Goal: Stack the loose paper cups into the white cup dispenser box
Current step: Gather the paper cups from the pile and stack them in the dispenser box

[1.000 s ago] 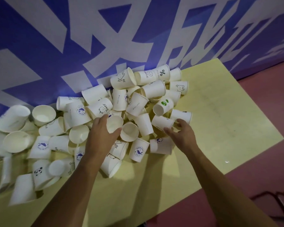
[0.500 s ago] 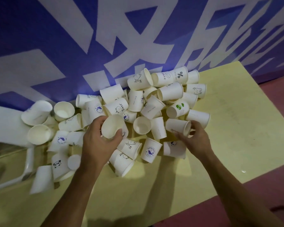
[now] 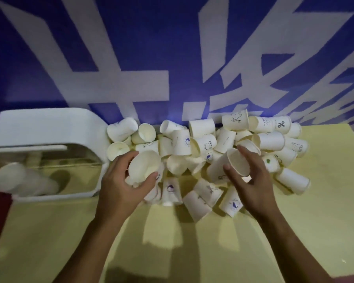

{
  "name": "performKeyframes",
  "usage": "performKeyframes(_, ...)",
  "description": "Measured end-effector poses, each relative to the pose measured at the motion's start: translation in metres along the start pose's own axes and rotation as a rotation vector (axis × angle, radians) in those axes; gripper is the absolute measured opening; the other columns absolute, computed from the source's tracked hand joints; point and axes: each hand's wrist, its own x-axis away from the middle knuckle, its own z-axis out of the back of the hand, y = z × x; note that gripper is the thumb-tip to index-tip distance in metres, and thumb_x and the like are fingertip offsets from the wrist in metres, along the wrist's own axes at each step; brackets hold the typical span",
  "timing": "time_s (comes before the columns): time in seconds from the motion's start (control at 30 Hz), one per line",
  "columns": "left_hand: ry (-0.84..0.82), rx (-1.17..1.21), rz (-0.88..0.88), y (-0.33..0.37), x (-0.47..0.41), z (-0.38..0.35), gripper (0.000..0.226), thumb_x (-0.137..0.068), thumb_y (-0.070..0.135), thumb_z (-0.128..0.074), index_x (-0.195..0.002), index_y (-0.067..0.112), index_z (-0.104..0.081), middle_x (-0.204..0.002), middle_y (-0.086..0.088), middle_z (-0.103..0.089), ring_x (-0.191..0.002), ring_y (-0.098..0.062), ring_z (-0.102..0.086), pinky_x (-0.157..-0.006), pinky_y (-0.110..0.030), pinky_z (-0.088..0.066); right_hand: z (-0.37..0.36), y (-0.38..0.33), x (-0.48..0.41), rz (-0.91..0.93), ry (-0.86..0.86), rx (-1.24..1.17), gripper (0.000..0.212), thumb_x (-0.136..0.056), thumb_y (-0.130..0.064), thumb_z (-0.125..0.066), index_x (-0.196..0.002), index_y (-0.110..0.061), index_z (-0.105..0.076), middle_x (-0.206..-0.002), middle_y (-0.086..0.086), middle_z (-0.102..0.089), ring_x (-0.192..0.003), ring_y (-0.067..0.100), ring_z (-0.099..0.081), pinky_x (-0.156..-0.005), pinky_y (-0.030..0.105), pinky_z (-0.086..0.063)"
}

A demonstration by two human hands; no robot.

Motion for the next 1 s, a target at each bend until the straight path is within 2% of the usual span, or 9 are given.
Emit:
performKeyframes(0.13, 0.028, 0.017, 0.073, -0.037, 0.007, 0.069, 0.069, -0.073, 0.062, -0.074, -0.128, 0.021, -0.065, -0.116, 0.006, -0.067, -0.103, -0.012, -0.064, -0.080, -0.020, -0.052, -0.070, -0.058, 0.017, 0.080, -0.114, -0.037, 0.067, -0.081, -0.060, -0.077, -0.140, -0.037, -0.056, -0.134, -0.025, -0.057, -0.125, 0.000, -0.054, -0.102, 0.042, -0.053)
performKeyframes(0.27, 0.051, 0.042, 0.065, -0.080, 0.018, 0.142, 0.062, -0.078, 0.053, -0.080, -0.129, 0.022, -0.064, -0.120, 0.008, -0.067, -0.110, -0.011, -0.064, -0.087, -0.028, -0.055, -0.144, -0.112, 0.049, 0.136, -0.187, -0.041, 0.069, -0.074, -0.049, -0.086, -0.137, -0.037, -0.059, -0.132, -0.022, -0.062, -0.119, 0.002, -0.060, -0.089, 0.028, -0.055)
performKeyframes(0.37, 0.103, 0.058, 0.061, -0.120, 0.029, 0.192, 0.065, -0.079, 0.052, -0.081, -0.132, 0.019, -0.062, -0.124, 0.008, -0.066, -0.116, -0.014, -0.064, -0.090, -0.035, -0.058, -0.202, -0.148, 0.075, 0.153, -0.239, -0.049, 0.072, -0.070, -0.054, -0.090, -0.134, -0.042, -0.058, -0.129, -0.019, -0.064, -0.113, 0.003, -0.062, -0.083, 0.026, -0.053)
performKeyframes(0.43, 0.142, 0.064, 0.073, -0.144, 0.035, 0.221, 0.067, -0.078, 0.052, -0.081, -0.133, 0.019, -0.062, -0.124, 0.010, -0.064, -0.115, -0.012, -0.065, -0.087, -0.035, -0.058, -0.238, -0.168, 0.091, 0.168, -0.260, -0.064, 0.074, -0.066, -0.057, -0.083, -0.134, -0.038, -0.059, -0.128, -0.021, -0.065, -0.115, 0.003, -0.062, -0.083, 0.022, -0.051)
performKeyframes(0.5, 0.177, 0.055, 0.090, -0.165, 0.038, 0.248, 0.066, -0.077, 0.053, -0.081, -0.130, 0.018, -0.064, -0.120, 0.012, -0.064, -0.110, -0.006, -0.064, -0.084, -0.031, -0.057, -0.270, -0.183, 0.105, 0.162, -0.288, -0.117, 0.072, -0.069, -0.058, -0.077, -0.134, -0.034, -0.061, -0.127, -0.019, -0.066, -0.117, 0.009, -0.062, -0.086, 0.027, -0.051)
performKeyframes(0.57, 0.192, 0.048, 0.119, -0.181, 0.037, 0.269, 0.066, -0.075, 0.053, -0.081, -0.128, 0.016, -0.066, -0.119, 0.010, -0.065, -0.107, -0.008, -0.065, -0.083, -0.033, -0.057, -0.294, -0.195, 0.116, 0.164, -0.316, -0.141, 0.067, -0.075, -0.059, -0.072, -0.135, -0.031, -0.060, -0.127, -0.016, -0.065, -0.120, 0.012, -0.061, -0.090, 0.033, -0.051)
performKeyframes(0.67, 0.182, 0.035, 0.129, -0.197, 0.029, 0.289, 0.064, -0.075, 0.053, -0.080, -0.127, 0.017, -0.067, -0.118, 0.008, -0.068, -0.108, -0.013, -0.066, -0.083, -0.037, -0.057, -0.317, -0.206, 0.125, 0.151, -0.335, -0.133, 0.065, -0.078, -0.061, -0.071, -0.135, -0.031, -0.059, -0.129, -0.015, -0.064, -0.123, 0.013, -0.058, -0.097, 0.037, -0.051)
performKeyframes(0.9, 0.185, 0.030, 0.136, -0.199, 0.003, 0.294, 0.067, -0.077, 0.057, -0.076, -0.132, 0.021, -0.064, -0.121, 0.011, -0.066, -0.109, -0.008, -0.062, -0.086, -0.017, -0.050, -0.328, -0.210, 0.128, 0.119, -0.336, -0.140, 0.067, -0.076, -0.060, -0.074, -0.136, -0.035, -0.058, -0.132, -0.015, -0.062, -0.125, 0.013, -0.058, -0.098, 0.036, -0.051)
performKeyframes(1.0, 0.156, 0.001, 0.157, -0.201, -0.004, 0.282, 0.069, -0.077, 0.060, -0.076, -0.135, 0.025, -0.062, -0.125, 0.010, -0.067, -0.112, -0.012, -0.063, -0.087, -0.030, -0.054, -0.326, -0.209, 0.127, 0.108, -0.329, -0.140, 0.067, -0.075, -0.060, -0.075, -0.135, -0.035, -0.058, -0.132, -0.016, -0.062, -0.124, 0.013, -0.058, -0.096, 0.036, -0.052)
